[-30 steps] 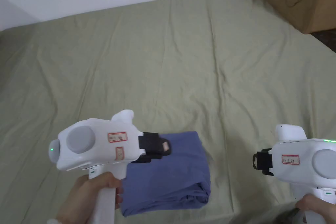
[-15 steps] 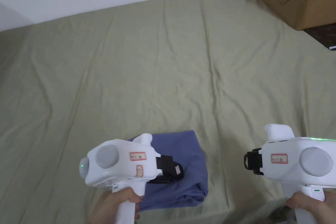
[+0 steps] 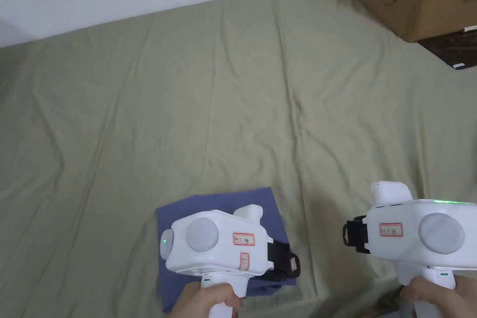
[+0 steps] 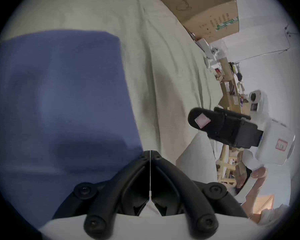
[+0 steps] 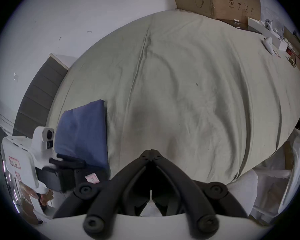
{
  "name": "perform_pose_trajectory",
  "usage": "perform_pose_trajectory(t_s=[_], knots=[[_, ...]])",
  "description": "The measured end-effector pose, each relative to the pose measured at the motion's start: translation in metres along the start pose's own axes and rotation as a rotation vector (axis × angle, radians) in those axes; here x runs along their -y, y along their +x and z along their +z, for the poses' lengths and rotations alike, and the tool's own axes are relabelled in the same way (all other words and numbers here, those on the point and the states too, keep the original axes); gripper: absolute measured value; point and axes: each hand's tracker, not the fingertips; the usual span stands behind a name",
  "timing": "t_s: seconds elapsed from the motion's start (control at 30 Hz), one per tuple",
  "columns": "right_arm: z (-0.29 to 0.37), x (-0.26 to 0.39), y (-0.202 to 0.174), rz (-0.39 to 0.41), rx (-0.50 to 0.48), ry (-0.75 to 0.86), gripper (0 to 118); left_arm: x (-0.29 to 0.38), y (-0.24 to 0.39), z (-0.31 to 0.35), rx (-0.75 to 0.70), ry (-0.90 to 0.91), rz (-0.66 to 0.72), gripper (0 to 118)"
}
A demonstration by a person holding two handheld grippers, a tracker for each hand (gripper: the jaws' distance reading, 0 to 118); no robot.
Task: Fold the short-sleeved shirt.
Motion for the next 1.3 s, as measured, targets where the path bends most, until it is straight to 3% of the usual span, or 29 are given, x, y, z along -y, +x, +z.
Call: perform_pose_trajectory(t_s=[0.2, 0.47, 0.67, 0.87, 0.97, 1.07, 1.1, 1.13, 1.2, 1.27, 1.3], knots=[[0.008, -0.001, 0.002, -0.001, 0.010, 0.010, 0, 0.009, 0.011, -0.004, 0.026, -0.020, -0.051, 0], [0.021, -0.015, -0.016, 0.032, 0.007, 0.041, 0, -0.002, -0.019, 0.099, 0.101, 0.253, 0.022, 0], [0.012, -0.032, -0.075, 0.192, -0.052, 0.035, 0, 0.022, -0.092, 0.165, 0.033, 0.404, 0.186, 0], [-0.029, -0.035, -0.148, 0.328, -0.198, -0.075, 0, 0.070, -0.142, 0.181, 0.038, 0.452, 0.338, 0], [-0.064, -0.031, -0.173, 0.370, -0.215, -0.160, 0, 0.081, -0.164, 0.180, 0.025, 0.458, 0.388, 0], [-0.100, -0.023, -0.182, 0.417, -0.115, -0.235, 0, 0.086, -0.170, 0.176, 0.052, 0.453, 0.412, 0], [-0.106, -0.021, -0.181, 0.396, -0.129, -0.233, 0, 0.086, -0.173, 0.175, 0.057, 0.451, 0.419, 1], [-0.106, -0.022, -0.178, 0.361, -0.142, -0.232, 0, 0.086, -0.175, 0.174, 0.062, 0.451, 0.424, 6], [-0.100, -0.029, -0.170, 0.290, -0.178, -0.245, 0, 0.083, -0.182, 0.173, 0.066, 0.456, 0.409, 40], [-0.101, -0.032, -0.164, 0.280, -0.199, -0.252, 0, 0.076, -0.185, 0.171, 0.081, 0.440, 0.412, 75], [-0.101, -0.031, -0.162, 0.260, -0.206, -0.251, 0, 0.073, -0.188, 0.169, 0.093, 0.429, 0.415, 82]])
